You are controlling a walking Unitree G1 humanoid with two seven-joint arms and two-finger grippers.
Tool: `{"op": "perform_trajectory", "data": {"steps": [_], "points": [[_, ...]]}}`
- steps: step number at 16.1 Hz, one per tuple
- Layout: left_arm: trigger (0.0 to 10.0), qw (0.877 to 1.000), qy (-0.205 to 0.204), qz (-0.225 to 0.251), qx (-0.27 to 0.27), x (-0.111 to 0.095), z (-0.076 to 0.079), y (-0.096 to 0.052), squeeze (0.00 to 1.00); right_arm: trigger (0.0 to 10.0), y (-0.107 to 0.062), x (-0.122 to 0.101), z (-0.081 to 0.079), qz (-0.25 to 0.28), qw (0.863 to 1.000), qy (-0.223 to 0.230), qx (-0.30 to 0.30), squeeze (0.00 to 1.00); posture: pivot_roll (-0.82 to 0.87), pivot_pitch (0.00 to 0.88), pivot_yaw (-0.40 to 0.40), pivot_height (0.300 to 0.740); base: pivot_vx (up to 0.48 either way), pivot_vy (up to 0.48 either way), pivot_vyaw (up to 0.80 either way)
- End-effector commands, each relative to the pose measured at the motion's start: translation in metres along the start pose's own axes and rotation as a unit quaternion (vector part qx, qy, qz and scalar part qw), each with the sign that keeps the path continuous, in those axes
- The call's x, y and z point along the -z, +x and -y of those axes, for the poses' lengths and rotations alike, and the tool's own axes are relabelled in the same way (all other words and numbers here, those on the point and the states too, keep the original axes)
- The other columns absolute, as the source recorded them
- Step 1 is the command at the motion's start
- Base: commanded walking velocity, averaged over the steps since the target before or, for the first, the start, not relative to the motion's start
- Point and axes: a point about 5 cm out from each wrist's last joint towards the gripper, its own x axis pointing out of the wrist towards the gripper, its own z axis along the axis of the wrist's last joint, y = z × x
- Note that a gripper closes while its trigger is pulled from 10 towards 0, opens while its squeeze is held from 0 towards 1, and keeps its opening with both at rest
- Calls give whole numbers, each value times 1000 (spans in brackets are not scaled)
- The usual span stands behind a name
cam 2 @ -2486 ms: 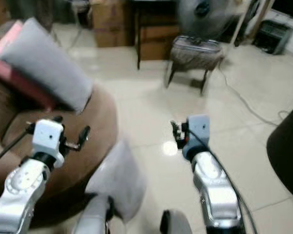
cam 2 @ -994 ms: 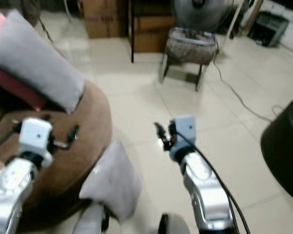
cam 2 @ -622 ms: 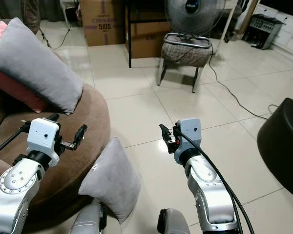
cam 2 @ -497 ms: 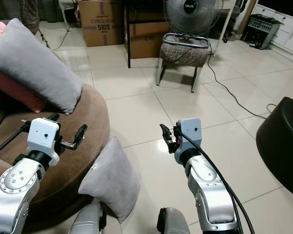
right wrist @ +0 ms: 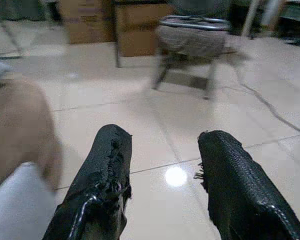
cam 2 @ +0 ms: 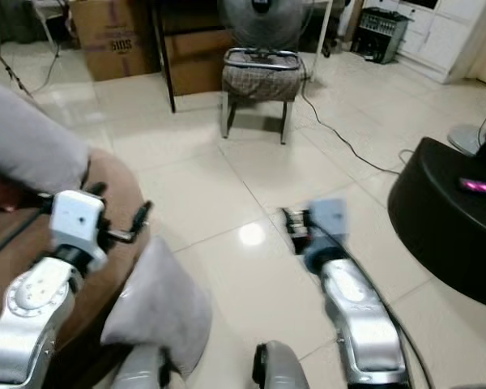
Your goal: Move the pillow to the sofa from floor
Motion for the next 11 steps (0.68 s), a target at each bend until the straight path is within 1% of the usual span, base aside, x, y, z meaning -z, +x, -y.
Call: {"op": "perform_trajectory", "data": {"steps": [1, 2, 4, 5, 11], "points": [[10000, 1000, 7, -4, -13, 0, -8, -2, 0, 10000, 3, -4, -11, 5, 1000, -9, -24, 0, 77, 0, -23, 636, 326, 0, 0], [10000, 1000, 7, -4, -13, 0, -8, -2, 0, 10000, 3, -4, -13, 3, 999, -17, -33, 0, 77, 0, -23, 636, 319, 0, 800], [10000, 1000, 9, -4, -13, 1, -9, -3, 0, 10000, 2, -3, -13, 6, 1000, 2, -21, 0, 77, 0, -23, 636, 274, 0, 0], [10000, 1000, 9, -5, -11, 1, -9, -4, 0, 10000, 2, -3, -11, 3, 1000, 9, -14, 0, 77, 0, -23, 636, 0, 0, 0], [10000, 1000, 15, -23, -8, 10, -8, -5, 0, 10000, 1, 1, -11, -6, 1000, 6, -17, 0, 77, 0, -23, 631, 0, 0, 0]]}}
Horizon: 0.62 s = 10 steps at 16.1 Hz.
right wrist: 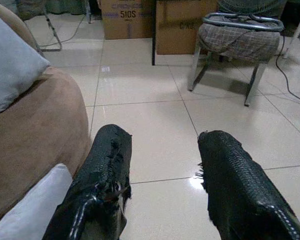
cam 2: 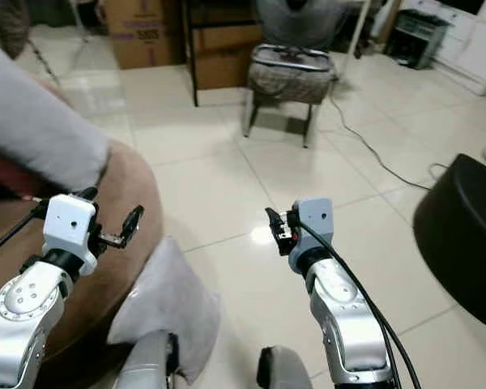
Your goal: Move the pillow to the sofa from floor
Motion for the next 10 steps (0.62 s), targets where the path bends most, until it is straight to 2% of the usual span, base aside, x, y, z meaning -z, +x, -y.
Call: {"op": "perform_trajectory", "data": {"steps": [1, 6, 10], "points": [[10000, 1000, 4, -9, 0, 4, 2, 0, 0, 10000, -2, 0, 4, -4, 1000, 0, 6, 0, 77, 0, -23, 621, 0, 0, 0], [10000, 1000, -23, -11, -16, 5, 1, 3, 0, 10000, -3, -1, 3, 0, 1000, 4, -3, 0, 70, 0, -26, 576, 0, 0, 0], [10000, 998, -38, -44, -17, 15, 2, 2, 0, 10000, -6, 2, 1, -7, 1000, -3, -12, 0, 63, 0, -25, 551, 0, 0, 0]]}}
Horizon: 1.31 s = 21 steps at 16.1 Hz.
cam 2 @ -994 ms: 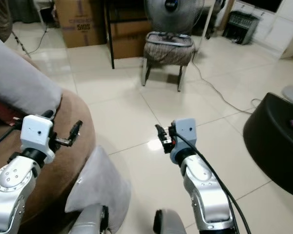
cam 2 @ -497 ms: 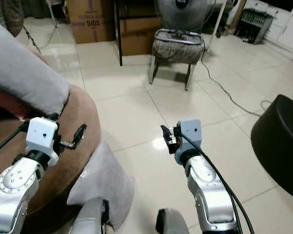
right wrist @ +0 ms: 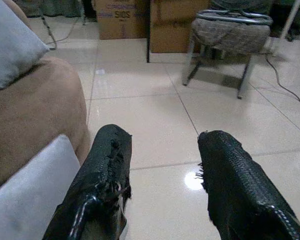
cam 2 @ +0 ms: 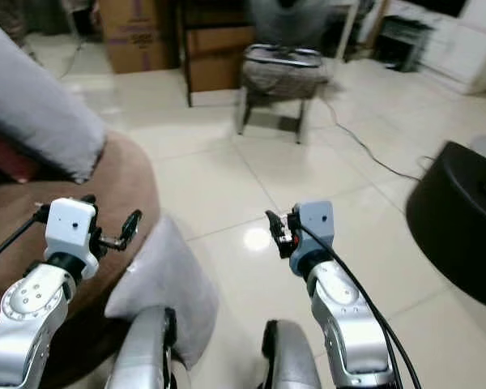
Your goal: Move the pillow to the sofa from floor
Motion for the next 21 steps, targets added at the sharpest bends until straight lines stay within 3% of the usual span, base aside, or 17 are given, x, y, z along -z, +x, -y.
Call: {"op": "perform_trajectory", "data": {"steps": [1, 2, 3, 6, 9, 10, 12, 13, 14, 17, 18, 21], "points": [[10000, 1000, -16, -16, 9, 6, 3, 2, 0, 10000, -2, -4, 1, 2, 1000, -7, -5, 0, 62, 0, -26, 551, 0, 0, 0], [10000, 999, -14, -24, 17, 10, 4, 3, 914, 10000, -3, -4, 2, -1, 1000, -9, -7, 0, 61, 0, -26, 551, 0, 0, 0], [10000, 999, -16, -41, 22, 17, 6, 7, 1000, 10000, -3, -4, 3, -3, 1000, -13, -12, 0, 60, 0, -27, 551, 0, 0, 0], [10000, 996, -27, -83, 18, 34, 4, 21, 1000, 10000, -3, -6, 7, -9, 999, -36, -33, 0, 50, 0, -29, 551, 0, 0, 0], [10000, 995, -43, -94, 15, 40, 0, 38, 1000, 10000, -3, -11, 12, -13, 997, -54, -44, 0, 22, 0, -25, 551, 0, 0, 0], [10000, 993, -41, -106, 22, 47, 1, 49, 1000, 10000, -4, -14, 9, -18, 995, -66, -71, 0, 1, 14, -31, 551, 0, 0, 0], [10000, 991, -39, -128, 22, 56, -1, 56, 1000, 10000, -10, -17, 5, -34, 989, -88, -112, 0, -15, 53, -45, 551, 0, 0, 0], [10000, 989, -39, -138, 21, 60, -2, 57, 545, 10000, -10, -17, 5, -42, 987, -88, -125, 0, -19, 64, -49, 551, 0, 0, 0], [10000, 988, -34, -150, 18, 65, -3, 59, 0, 10000, -11, -20, 3, -49, 982, -95, -153, 0, -30, 89, -59, 551, 0, 0, 0], [10000, 985, -35, -167, 9, 78, -6, 64, 0, 10000, -15, -34, 0, -60, 962, -147, -223, 0, -61, 148, -73, 551, 0, 0, 0], [10000, 984, -17, -175, 7, 84, -7, 65, 0, 10000, -17, -38, -2, -68, 951, -161, -256, 0, -73, 171, -79, 551, 0, 0, 0], [10000, 979, -6, -203, -24, 94, -15, 63, 0, 10000, -26, -39, -6, -81, 937, -169, -294, 0, -80, 196, -92, 551, 0, 0, 0]]}}
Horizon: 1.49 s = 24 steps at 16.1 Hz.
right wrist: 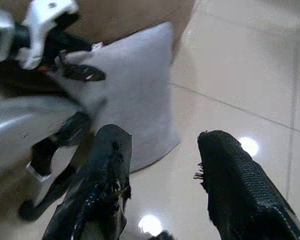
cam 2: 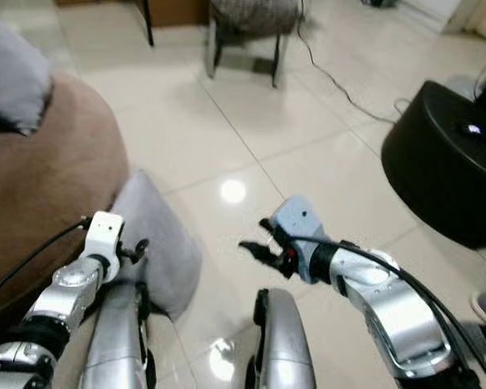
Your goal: Move the pillow to the sofa from floor
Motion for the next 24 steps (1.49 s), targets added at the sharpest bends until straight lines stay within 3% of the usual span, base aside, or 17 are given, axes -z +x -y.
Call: {"op": "perform_trajectory", "data": {"steps": [1, 4, 7, 8, 9, 10, 18, 24], "points": [[10000, 1000, 16, -4, -24, 2, -6, 1, 0, 10000, -4, 0, -3, -4, 1000, 1, -9, 0, -85, 199, -94, 551, 0, 0, 0], [10000, 996, 50, -22, -76, 8, -24, 0, 0, 10000, -9, -1, -9, -10, 1000, 1, -19, 0, -100, 202, -94, 551, 0, 0, 0], [10000, 992, 66, -63, -88, 20, -29, -1, 0, 10000, -11, -1, -16, -18, 999, -5, -45, 0, -105, 214, -96, 551, 0, 0, 0], [4941, 992, 63, -77, -81, 26, -28, -2, 0, 10000, -12, -1, -17, -18, 999, -7, -49, 0, -107, 218, -98, 551, 0, 0, 0], [1804, 992, 61, -89, -71, 31, -25, -2, 0, 10000, -12, -2, -16, -19, 999, -7, -50, 0, -109, 217, -99, 551, 0, 0, 0], [0, 991, 63, -97, -68, 35, -24, -3, 0, 10000, -12, -2, -16, -19, 999, -8, -50, 0, -111, 216, -100, 551, 0, 0, 0], [0, 989, 70, -113, -71, 49, -18, -6, 0, 10000, -15, -2, -20, -22, 998, -13, -59, 0, -113, 201, -108, 551, 0, 0, 0], [0, 990, 69, -106, -62, 45, -13, -4, 0, 10000, -15, -1, -21, -23, 998, -11, -59, 0, -115, 195, -105, 551, 0, 0, 0]]}}
